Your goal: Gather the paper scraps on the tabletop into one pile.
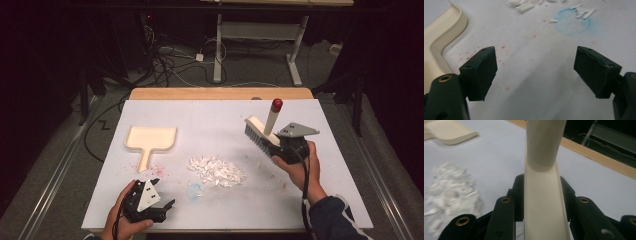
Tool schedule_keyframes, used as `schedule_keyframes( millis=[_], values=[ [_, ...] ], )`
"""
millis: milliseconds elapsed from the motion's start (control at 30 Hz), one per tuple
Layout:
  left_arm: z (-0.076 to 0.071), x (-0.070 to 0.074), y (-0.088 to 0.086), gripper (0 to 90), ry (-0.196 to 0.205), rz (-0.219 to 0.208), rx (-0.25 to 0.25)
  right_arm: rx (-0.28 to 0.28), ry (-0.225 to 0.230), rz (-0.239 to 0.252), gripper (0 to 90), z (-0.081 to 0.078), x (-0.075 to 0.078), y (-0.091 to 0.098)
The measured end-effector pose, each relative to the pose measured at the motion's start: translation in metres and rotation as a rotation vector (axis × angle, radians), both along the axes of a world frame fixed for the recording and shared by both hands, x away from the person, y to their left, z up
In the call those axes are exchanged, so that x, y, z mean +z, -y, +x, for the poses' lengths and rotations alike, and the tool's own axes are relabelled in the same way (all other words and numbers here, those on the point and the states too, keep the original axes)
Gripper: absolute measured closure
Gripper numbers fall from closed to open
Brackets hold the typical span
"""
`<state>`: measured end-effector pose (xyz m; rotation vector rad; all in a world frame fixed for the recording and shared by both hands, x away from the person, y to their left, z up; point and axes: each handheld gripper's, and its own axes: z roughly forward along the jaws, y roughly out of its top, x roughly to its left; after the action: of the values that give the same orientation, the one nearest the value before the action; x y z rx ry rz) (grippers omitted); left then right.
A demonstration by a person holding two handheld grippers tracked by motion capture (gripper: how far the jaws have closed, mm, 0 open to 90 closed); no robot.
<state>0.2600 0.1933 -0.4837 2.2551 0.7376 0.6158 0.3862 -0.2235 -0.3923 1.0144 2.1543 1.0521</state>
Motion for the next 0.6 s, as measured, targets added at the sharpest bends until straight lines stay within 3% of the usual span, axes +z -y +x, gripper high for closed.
schedule_keyframes(
  millis=[233, 333, 433, 533, 600],
  values=[
    [0.002, -0.001, 0.0, 17.9, -0.004, -0.002, -0.005, -0.073, 0.043, -0.094, 67.9, 0.056, -0.014, -0.003],
    [0.001, -0.001, 0.0, 17.9, -0.004, -0.003, -0.009, -0.077, 0.103, -0.205, 67.9, 0.074, -0.023, -0.013],
    [0.0, -0.001, -0.001, 17.9, -0.006, -0.004, -0.009, -0.065, 0.078, -0.204, 67.9, 0.095, -0.032, -0.023],
    [0.001, -0.002, -0.003, 18.0, -0.008, -0.013, -0.003, -0.052, 0.082, -0.266, 67.9, 0.11, -0.041, -0.032],
    [0.002, -0.002, -0.005, 18.1, -0.013, -0.017, -0.002, -0.054, 0.077, -0.256, 67.9, 0.117, -0.045, -0.037]
  ],
)
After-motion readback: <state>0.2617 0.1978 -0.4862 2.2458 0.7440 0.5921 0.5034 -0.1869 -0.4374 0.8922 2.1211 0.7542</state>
